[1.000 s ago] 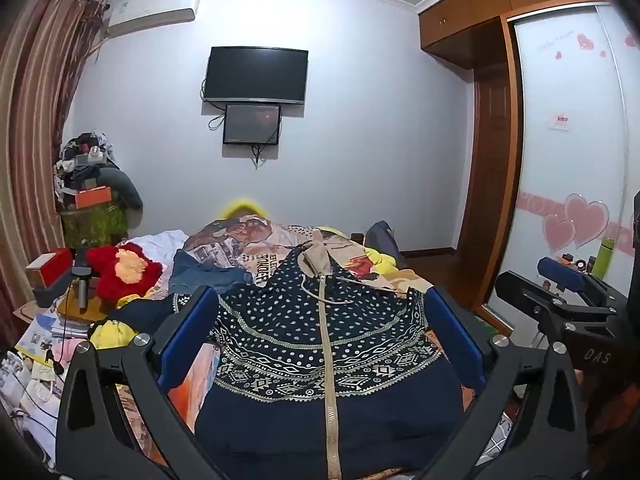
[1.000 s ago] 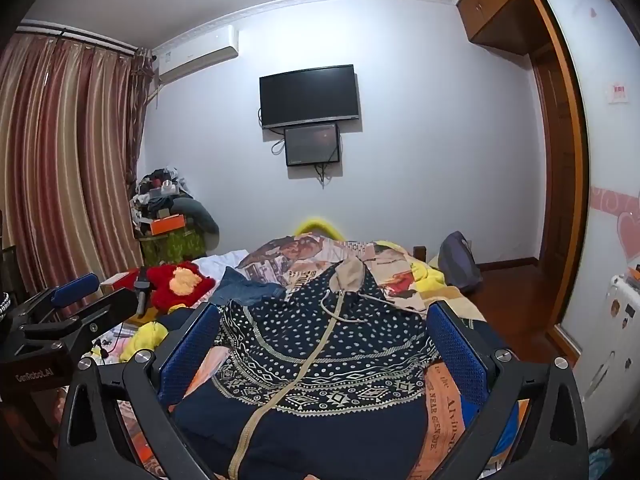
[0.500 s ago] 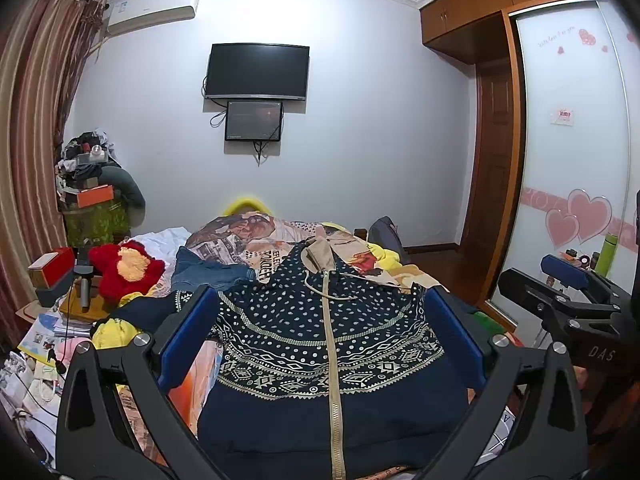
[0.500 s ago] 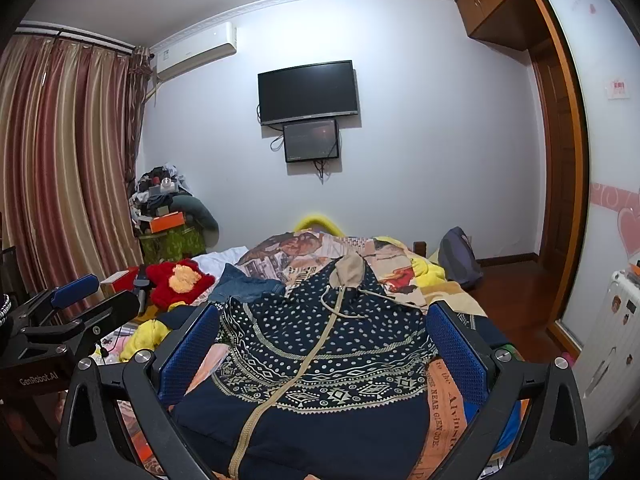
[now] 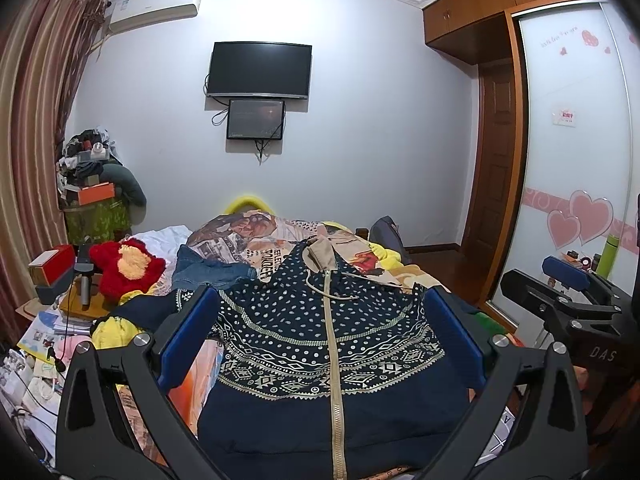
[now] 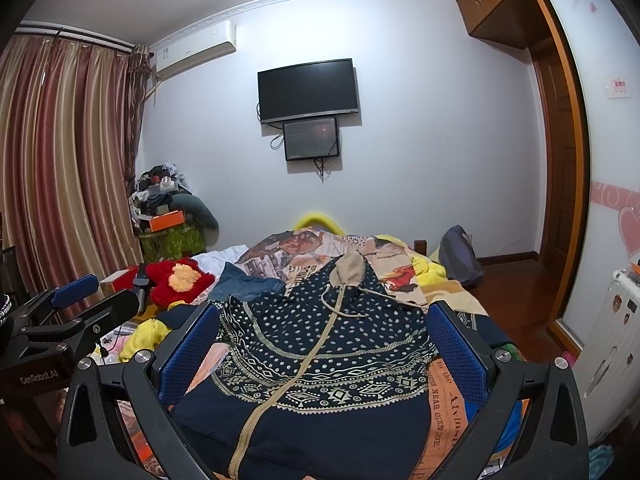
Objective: Fold large clothes
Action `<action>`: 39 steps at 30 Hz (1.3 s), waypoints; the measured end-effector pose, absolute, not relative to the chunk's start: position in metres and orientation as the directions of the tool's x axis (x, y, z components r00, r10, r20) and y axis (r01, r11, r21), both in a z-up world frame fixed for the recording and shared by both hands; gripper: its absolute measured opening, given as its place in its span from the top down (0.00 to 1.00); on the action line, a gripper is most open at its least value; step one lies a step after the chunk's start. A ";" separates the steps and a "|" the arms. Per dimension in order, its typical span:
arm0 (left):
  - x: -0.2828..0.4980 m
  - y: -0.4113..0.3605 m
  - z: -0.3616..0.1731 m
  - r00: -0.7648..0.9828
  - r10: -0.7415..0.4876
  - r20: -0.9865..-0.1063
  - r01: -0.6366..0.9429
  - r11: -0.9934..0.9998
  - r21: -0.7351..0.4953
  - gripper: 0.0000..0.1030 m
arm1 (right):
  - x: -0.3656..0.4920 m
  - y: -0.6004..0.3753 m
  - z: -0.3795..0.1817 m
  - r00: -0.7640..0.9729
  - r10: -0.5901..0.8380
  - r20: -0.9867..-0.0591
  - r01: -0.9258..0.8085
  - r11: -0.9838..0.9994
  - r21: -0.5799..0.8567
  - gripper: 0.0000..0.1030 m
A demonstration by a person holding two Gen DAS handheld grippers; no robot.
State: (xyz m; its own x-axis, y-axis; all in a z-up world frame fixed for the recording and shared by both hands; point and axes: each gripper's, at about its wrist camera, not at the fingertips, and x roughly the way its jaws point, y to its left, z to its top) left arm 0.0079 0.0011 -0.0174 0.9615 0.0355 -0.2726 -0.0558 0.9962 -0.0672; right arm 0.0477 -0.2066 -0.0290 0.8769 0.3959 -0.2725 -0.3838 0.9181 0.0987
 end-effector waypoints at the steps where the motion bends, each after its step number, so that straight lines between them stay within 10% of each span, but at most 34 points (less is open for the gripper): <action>1: 0.008 0.001 -0.017 0.961 0.036 -0.272 -0.056 0.996 -0.067 0.00 | 0.048 -0.207 -0.029 0.876 0.396 -0.274 -0.384 0.918 0.098 0.00; 39: 0.014 0.003 -0.016 0.960 0.030 -0.277 -0.052 0.996 -0.074 0.00 | 0.054 -0.204 -0.035 0.878 0.388 -0.281 -0.374 0.922 0.103 0.00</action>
